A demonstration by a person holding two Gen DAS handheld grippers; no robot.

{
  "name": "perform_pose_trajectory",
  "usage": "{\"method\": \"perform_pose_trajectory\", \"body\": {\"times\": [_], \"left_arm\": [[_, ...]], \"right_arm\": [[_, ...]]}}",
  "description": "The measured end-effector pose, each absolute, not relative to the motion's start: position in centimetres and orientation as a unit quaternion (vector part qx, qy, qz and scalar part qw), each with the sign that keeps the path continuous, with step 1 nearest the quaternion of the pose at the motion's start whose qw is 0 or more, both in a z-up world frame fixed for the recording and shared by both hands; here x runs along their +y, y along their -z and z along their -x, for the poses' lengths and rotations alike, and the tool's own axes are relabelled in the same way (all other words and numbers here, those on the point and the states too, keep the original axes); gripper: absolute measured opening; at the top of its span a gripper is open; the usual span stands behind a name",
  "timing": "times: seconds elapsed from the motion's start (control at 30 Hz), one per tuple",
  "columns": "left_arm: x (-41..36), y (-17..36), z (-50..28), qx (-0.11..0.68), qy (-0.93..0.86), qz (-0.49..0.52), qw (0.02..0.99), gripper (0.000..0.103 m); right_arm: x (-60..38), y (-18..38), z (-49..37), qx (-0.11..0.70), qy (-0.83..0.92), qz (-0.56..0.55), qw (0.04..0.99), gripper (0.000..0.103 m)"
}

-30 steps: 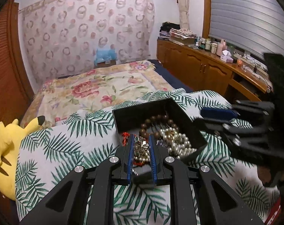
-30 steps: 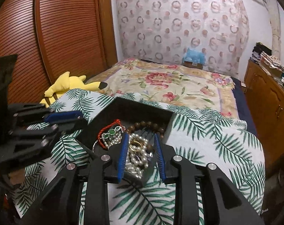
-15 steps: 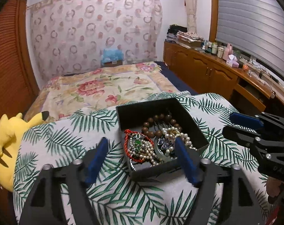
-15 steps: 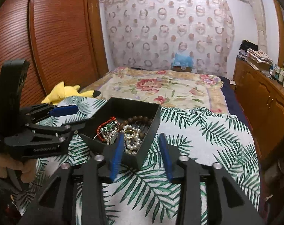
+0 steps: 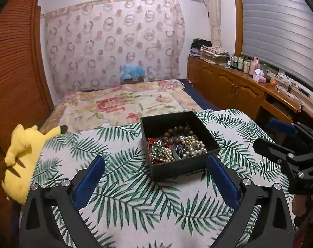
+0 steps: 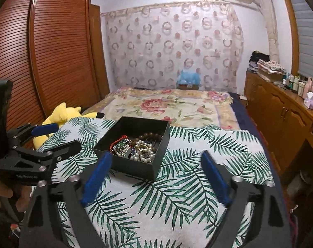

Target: Organize jewelry

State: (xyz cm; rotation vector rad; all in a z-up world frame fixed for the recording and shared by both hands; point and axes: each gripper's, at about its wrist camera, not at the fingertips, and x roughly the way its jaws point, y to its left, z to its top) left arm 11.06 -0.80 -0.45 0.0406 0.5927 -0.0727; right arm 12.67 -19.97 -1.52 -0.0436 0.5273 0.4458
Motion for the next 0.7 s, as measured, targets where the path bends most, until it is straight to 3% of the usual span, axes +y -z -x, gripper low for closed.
{"method": "perform_pose_trajectory", "body": {"times": [0.13, 0.7], "left_arm": [[-0.8, 0.2, -9.1, 0.282, 0.025, -0.019, 0.959, 0.095], [0.8, 0.4, -6.6, 0.288, 0.001, 0.006, 0.957, 0.095]], "right_arm": [[-20.6, 1.1, -11.3, 0.245, -0.213, 0.010, 0.946, 0.100], [-21.1, 1.0, -9.3, 0.228, -0.192, 0.009, 0.954, 0.100]]}}
